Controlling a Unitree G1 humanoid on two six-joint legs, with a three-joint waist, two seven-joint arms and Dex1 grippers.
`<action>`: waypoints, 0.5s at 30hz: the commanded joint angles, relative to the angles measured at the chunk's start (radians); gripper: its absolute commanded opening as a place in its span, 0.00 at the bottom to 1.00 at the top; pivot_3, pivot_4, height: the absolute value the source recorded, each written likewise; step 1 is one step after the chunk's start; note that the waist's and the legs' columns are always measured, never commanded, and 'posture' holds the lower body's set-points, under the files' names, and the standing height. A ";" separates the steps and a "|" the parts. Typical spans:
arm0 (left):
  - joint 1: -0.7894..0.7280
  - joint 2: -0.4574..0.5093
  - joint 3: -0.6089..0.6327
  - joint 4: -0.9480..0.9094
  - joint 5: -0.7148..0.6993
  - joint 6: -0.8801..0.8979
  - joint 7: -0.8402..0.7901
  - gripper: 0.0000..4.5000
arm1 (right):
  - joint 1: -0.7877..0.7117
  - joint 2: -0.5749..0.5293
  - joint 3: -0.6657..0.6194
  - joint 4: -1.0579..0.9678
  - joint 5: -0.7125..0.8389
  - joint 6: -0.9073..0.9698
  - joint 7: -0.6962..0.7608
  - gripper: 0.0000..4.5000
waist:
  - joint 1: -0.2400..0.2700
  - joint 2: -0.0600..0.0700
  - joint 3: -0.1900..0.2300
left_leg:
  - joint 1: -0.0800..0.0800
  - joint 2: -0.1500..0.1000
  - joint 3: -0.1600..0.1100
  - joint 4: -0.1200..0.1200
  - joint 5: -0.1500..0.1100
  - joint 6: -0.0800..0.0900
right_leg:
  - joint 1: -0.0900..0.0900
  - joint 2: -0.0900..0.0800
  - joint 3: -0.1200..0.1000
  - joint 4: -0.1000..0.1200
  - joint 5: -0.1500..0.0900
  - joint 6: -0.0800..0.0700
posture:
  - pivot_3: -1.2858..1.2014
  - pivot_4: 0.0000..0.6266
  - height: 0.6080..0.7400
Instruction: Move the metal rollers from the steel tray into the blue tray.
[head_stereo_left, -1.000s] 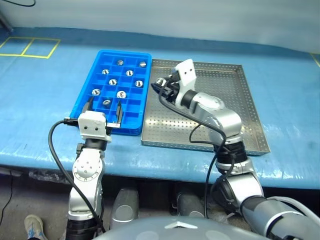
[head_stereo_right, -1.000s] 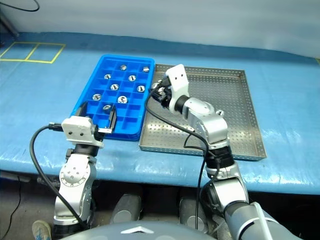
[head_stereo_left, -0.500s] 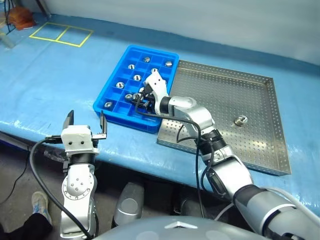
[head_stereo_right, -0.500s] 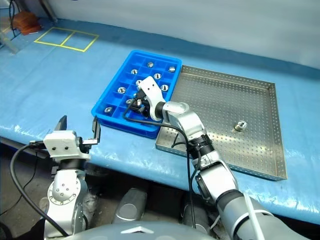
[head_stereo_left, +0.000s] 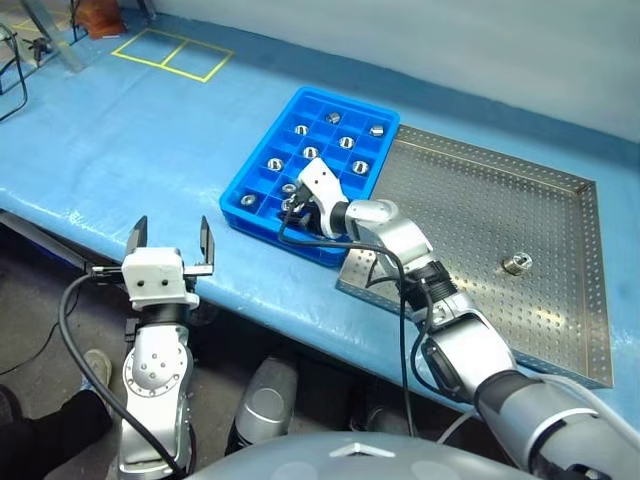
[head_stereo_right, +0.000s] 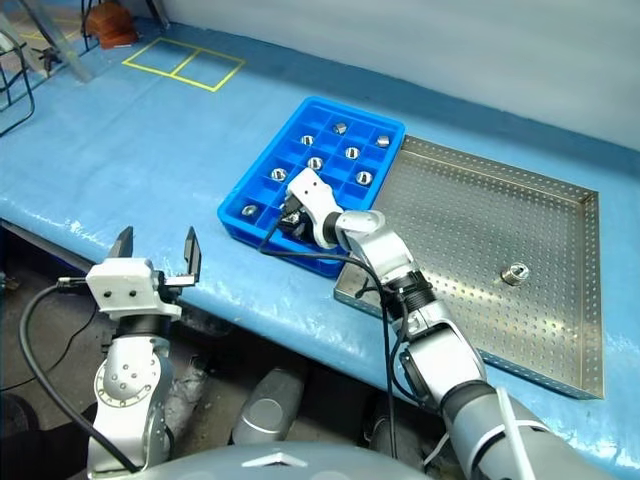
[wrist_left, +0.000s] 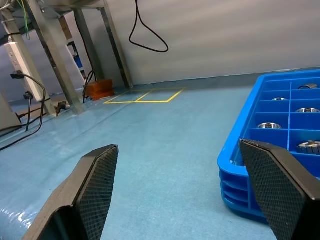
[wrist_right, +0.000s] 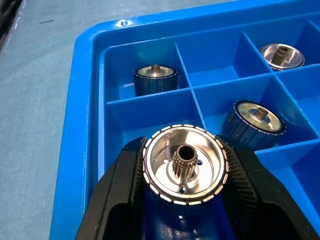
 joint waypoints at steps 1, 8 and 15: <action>-0.016 0.008 -0.007 -0.020 0.007 -0.010 -0.009 0.94 | 0.018 -0.043 0.000 -0.084 0.012 0.054 0.054 0.38 | 0.011 0.000 0.000 | 0.000 0.000 0.000 0.000 0.000 0.000 | 0.000 0.000 0.000 0.000 0.000 0.000 | 0.72 0.24 1.00; -0.039 0.015 -0.014 -0.008 0.004 -0.007 -0.019 0.94 | 0.037 -0.078 0.028 -0.100 -0.015 0.087 0.070 0.38 | 0.027 0.000 0.000 | 0.000 0.000 0.000 0.000 -0.001 -0.001 | 0.000 0.000 -0.001 -0.001 0.000 -0.001 | 0.71 0.24 1.00; -0.105 0.041 -0.034 0.036 -0.002 -0.005 -0.057 0.94 | 0.080 -0.040 -0.121 -0.172 0.039 -0.001 -0.040 0.74 | 0.022 0.000 -0.001 | 0.000 0.000 0.000 0.000 -0.001 -0.002 | 0.000 0.000 -0.001 -0.001 -0.001 -0.001 | 0.68 0.24 1.00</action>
